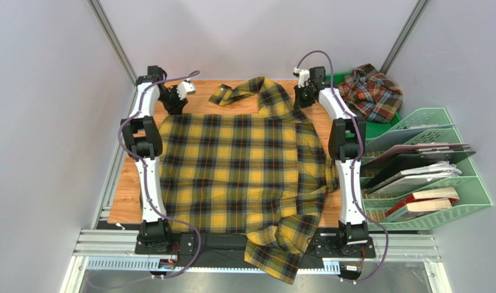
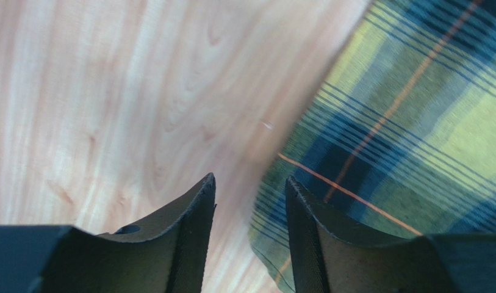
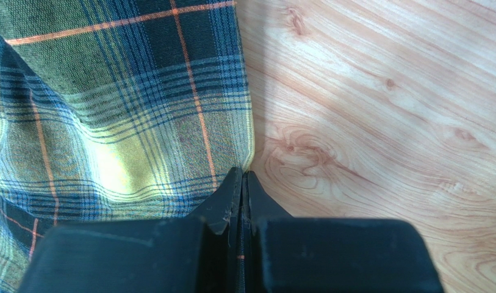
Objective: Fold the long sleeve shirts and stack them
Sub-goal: Fold the shirt
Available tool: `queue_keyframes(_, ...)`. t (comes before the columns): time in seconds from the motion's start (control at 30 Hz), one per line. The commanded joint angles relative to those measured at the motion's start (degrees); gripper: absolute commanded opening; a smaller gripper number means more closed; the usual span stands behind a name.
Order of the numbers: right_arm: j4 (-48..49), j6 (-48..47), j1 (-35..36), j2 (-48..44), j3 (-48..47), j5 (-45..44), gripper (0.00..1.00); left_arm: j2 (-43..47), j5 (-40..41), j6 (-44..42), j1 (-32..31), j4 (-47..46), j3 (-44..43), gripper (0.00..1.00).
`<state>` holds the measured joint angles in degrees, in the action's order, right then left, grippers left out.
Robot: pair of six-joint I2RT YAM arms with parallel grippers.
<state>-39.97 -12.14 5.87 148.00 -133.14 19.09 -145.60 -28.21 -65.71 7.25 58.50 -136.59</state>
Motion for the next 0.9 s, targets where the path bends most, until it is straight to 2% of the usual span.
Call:
queue_keyframes(0.0,2.3,-1.9,0.5,0.3,-2.0,-0.5,0.0,1.5,0.4,-7.1,0.5,5.5,-0.9,0.54)
queue_keyframes(0.17,2.4,-2.7,0.8,0.4,-1.9,-0.6,0.0,-1.7,6.1,-9.8,0.5,6.4,-1.0,0.52)
queue_keyframes(0.3,3.0,-3.7,1.2,0.4,-2.3,-1.0,0.0,-3.5,8.3,-10.1,0.6,7.2,-2.1,0.34)
queue_keyframes(0.37,3.1,-4.6,1.3,0.4,-3.0,-0.9,0.0,-3.1,7.8,-10.0,0.6,7.5,-2.0,0.28)
queue_keyframes(0.47,2.9,-5.3,1.4,-0.7,-4.4,-0.6,0.0,-1.5,6.4,-10.0,0.6,8.0,-1.7,0.16)
queue_keyframes(0.5,3.0,-5.3,1.4,-1.2,-4.1,-0.6,0.0,-0.9,5.8,-9.8,0.5,8.0,-1.5,0.07)
queue_keyframes(0.57,3.1,-5.8,1.4,-2.9,-3.7,-0.6,0.0,0.6,4.7,-9.3,0.7,7.6,-1.2,0.02)
queue_keyframes(0.87,1.4,-5.4,1.3,-10.4,-1.3,1.2,0.0,7.7,2.0,-5.8,1.5,2.0,2.6,0.0)
